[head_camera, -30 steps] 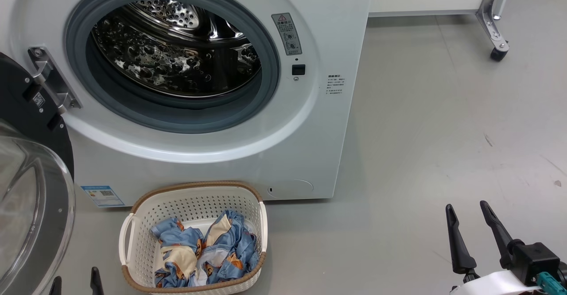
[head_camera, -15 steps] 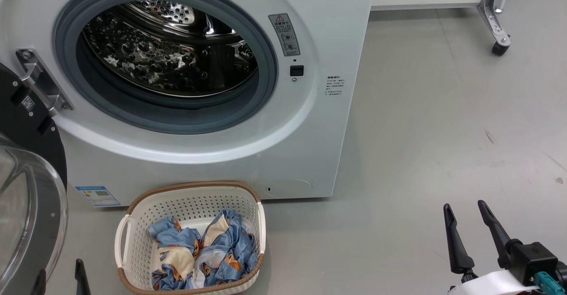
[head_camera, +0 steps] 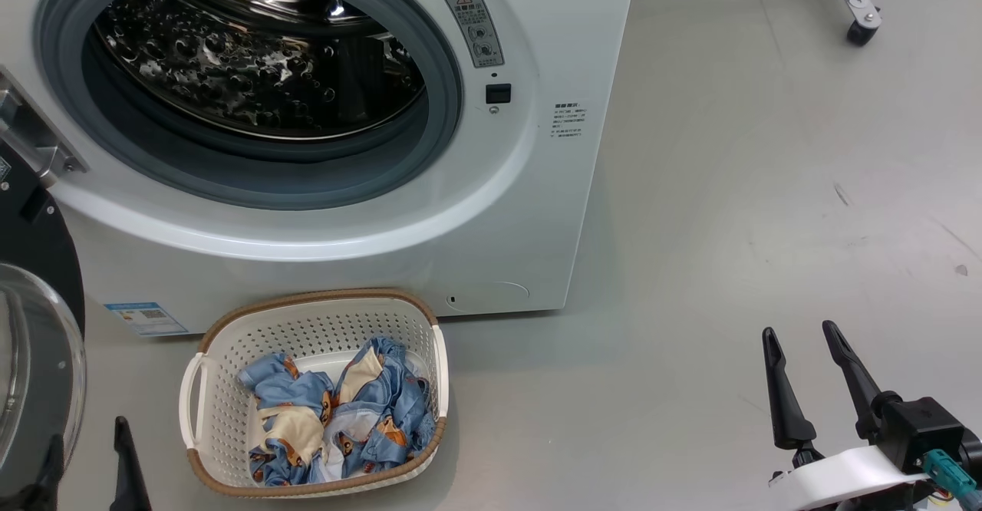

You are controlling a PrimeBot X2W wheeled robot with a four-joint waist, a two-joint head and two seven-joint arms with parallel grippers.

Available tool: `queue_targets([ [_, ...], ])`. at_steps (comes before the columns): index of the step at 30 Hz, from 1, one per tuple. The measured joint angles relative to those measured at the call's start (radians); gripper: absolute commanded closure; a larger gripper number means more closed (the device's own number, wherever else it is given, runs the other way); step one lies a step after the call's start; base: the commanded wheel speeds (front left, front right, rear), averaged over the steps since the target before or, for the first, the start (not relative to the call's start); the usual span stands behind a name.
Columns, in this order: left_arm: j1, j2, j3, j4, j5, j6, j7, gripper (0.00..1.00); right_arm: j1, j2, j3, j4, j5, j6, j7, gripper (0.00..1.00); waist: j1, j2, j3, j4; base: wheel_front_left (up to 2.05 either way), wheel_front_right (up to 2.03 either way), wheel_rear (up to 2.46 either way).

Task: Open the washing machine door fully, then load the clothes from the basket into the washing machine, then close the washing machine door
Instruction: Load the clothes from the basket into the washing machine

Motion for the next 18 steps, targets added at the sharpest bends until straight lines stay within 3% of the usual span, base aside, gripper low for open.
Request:
queue_targets([
  [7,-0.013,0.034,-0.091,0.020,-0.049,-0.001,0.000,0.00,-0.016,0.009,0.002,0.005,0.000,0.000,0.000,0.00,0.0000,0.0000,0.015,-0.023,0.00,0.00,0.00],
  [18,-0.012,0.088,-0.136,0.032,-0.110,-0.003,0.000,0.00,-0.023,0.013,0.011,0.007,0.000,0.000,0.000,0.00,0.0000,0.0000,0.026,-0.056,0.00,0.00,0.00],
])
